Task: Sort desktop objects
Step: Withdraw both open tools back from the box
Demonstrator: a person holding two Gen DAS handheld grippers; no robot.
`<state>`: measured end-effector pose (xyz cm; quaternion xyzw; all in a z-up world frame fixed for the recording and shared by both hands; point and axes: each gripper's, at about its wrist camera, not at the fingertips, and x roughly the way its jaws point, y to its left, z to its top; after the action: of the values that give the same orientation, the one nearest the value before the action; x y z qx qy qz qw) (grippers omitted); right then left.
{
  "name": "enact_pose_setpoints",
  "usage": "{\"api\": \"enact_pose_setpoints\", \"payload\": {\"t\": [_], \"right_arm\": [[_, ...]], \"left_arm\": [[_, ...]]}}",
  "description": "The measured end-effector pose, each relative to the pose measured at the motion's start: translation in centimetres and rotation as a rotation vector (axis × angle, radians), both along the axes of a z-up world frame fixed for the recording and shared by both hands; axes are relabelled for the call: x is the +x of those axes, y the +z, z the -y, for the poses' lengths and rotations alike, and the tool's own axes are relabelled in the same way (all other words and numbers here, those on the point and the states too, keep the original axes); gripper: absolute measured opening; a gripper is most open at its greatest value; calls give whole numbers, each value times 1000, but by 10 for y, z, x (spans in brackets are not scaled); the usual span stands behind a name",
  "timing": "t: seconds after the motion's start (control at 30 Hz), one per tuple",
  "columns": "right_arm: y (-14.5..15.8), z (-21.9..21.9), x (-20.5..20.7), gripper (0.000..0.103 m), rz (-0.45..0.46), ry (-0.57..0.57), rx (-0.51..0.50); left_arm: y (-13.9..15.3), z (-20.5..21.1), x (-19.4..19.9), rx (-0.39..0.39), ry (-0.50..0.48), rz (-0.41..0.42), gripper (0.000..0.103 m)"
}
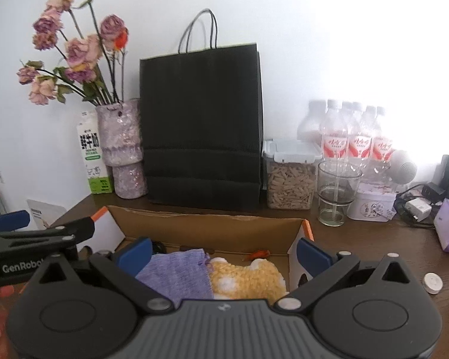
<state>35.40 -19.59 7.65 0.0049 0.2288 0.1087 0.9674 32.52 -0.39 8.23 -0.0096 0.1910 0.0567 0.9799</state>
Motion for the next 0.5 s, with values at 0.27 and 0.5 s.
{"api": "enact_pose_setpoints", "payload": {"t": [0.27, 0.5], "right_arm": [[21, 7, -68, 103, 60, 16, -2], [19, 10, -130, 103, 67, 39, -7]], "left_arm": [[15, 3, -66, -5, -44, 34, 103], [8, 3, -125, -1, -61, 31, 103]]}}
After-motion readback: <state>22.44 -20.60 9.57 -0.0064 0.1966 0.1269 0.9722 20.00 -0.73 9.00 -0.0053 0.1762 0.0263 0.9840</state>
